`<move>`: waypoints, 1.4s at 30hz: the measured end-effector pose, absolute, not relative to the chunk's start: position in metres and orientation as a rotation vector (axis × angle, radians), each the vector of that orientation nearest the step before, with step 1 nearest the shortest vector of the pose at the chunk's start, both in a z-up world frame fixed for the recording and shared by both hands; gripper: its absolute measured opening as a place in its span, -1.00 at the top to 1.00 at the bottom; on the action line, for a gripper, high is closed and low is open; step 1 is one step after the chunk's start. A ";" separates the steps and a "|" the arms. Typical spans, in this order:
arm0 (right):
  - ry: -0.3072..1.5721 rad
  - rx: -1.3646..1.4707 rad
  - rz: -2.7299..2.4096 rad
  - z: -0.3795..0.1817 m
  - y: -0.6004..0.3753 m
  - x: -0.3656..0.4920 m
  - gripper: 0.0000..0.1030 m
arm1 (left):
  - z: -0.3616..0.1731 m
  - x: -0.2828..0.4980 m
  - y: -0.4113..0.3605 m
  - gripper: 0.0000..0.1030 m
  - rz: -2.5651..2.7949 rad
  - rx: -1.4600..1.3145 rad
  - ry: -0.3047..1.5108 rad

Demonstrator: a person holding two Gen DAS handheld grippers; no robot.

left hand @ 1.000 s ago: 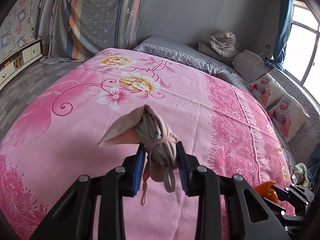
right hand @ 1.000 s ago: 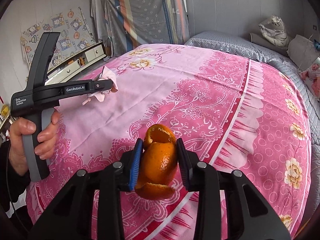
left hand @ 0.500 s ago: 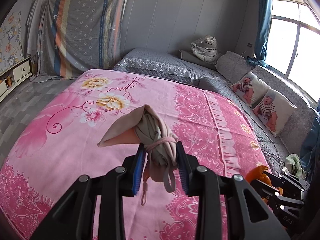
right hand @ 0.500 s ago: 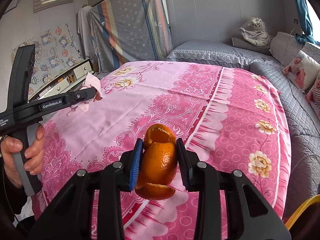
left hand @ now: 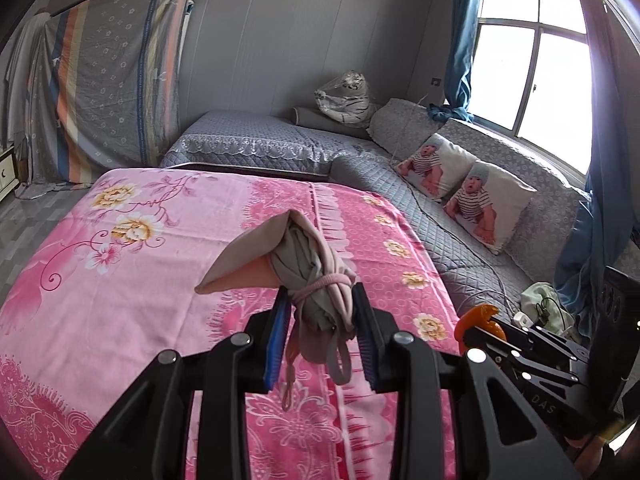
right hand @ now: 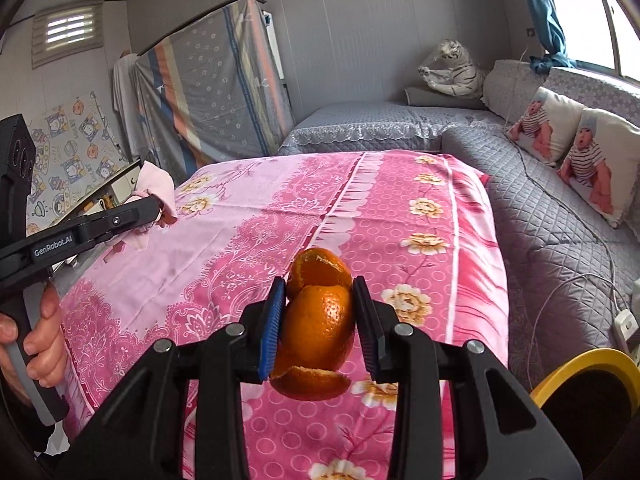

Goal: Collect trash
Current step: 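Carry the pink cloth bundle in the left tool while the right tool carries the orange peel to the bin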

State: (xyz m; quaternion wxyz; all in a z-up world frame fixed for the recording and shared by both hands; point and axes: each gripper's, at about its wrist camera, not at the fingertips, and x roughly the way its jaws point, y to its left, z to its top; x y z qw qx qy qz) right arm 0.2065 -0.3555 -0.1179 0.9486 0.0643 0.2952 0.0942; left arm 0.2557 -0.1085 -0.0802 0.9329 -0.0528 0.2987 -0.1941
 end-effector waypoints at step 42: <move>0.505 0.300 -0.425 -0.136 -0.580 0.067 0.37 | -0.089 0.158 -0.355 0.43 -0.913 0.189 0.609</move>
